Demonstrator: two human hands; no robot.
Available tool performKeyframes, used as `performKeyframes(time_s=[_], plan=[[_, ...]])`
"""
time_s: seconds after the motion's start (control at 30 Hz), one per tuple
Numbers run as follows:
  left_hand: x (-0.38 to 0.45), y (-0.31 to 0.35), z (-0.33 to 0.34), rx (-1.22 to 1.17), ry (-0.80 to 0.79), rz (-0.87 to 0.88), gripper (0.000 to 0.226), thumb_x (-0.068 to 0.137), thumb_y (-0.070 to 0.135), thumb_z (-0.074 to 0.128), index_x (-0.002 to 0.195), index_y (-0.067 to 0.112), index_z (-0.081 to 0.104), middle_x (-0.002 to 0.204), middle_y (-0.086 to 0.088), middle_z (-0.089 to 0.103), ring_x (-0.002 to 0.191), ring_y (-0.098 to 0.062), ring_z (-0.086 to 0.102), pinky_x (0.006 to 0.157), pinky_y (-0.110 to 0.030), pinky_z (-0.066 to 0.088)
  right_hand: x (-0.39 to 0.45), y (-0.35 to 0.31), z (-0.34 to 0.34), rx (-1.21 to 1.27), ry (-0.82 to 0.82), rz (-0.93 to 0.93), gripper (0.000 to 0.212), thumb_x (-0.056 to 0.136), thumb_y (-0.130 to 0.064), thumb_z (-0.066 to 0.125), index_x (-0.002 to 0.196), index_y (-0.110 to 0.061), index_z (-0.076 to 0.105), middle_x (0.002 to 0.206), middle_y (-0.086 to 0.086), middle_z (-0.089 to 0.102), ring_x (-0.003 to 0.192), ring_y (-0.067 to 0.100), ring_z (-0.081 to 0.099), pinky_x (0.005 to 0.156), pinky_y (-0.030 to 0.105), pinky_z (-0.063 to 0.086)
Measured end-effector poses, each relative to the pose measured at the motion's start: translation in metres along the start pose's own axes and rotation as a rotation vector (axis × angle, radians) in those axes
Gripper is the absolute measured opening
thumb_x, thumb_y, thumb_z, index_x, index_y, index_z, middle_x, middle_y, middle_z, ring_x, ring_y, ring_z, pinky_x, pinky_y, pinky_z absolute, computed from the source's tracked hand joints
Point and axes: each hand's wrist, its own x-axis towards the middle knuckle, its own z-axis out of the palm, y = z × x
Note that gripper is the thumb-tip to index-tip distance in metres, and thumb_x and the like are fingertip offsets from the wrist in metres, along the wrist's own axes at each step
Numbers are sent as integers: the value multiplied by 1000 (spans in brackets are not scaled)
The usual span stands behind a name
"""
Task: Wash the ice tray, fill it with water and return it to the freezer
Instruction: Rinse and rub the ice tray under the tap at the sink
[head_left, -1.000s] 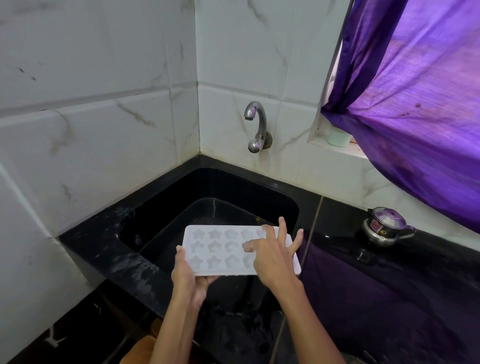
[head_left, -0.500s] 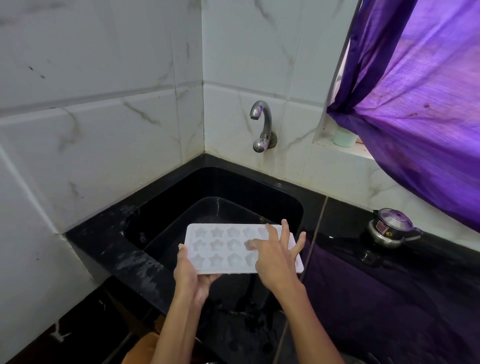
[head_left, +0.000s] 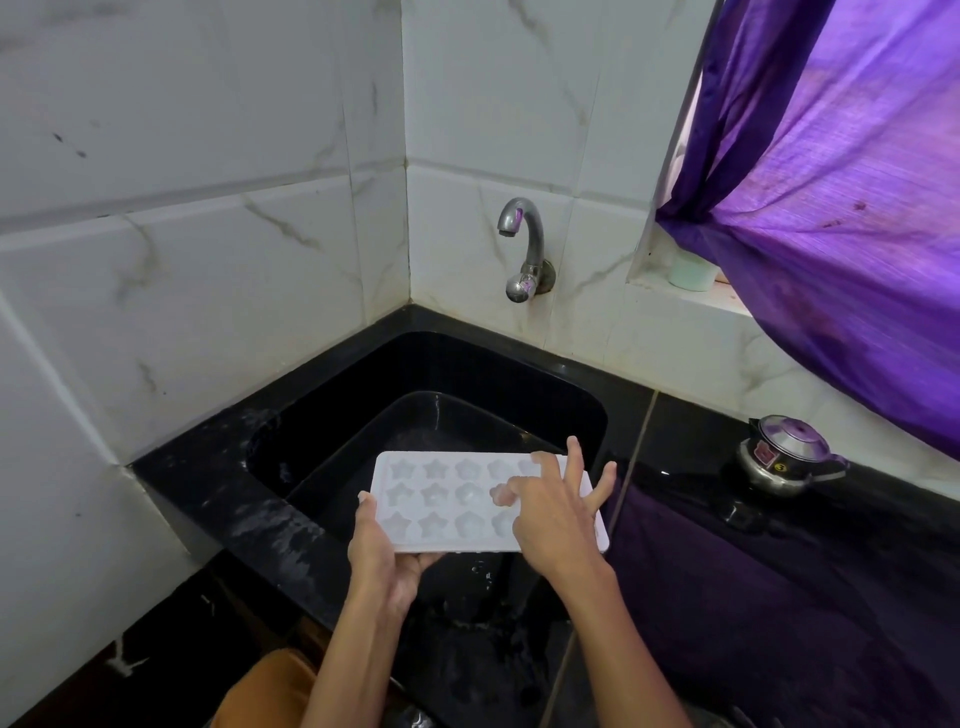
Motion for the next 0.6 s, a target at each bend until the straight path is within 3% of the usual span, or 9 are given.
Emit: performKeyframes(time_s=[0.17,0.33,0.6], plan=[[3,-1,5,-4,10,-5,42,100,48,35,99,14,58,104,-15,67,96,-36,64,71,-55,53,5,1,-3,32,56,-13,61,71,13,47,112,-32,53,148,0,25,147,31,-14,110,63,-17],[6,-2,6,0,23,-7,47,99,49,35,115,10,56,108,-17,67,100,-37,63,71,-55,53,9,-4,-2,45,31,-71,56,75,8,52,107,-37,61,154,0,20,146,31,-17,108,63,-20],[6,-1,9,-13,21,-11,47,99,50,33,110,11,58,108,-17,67,99,-37,64,74,-55,53,11,-18,0,-24,-28,-143,70,77,13,44,119,-41,62,160,8,9,145,35,-22,106,64,-24]])
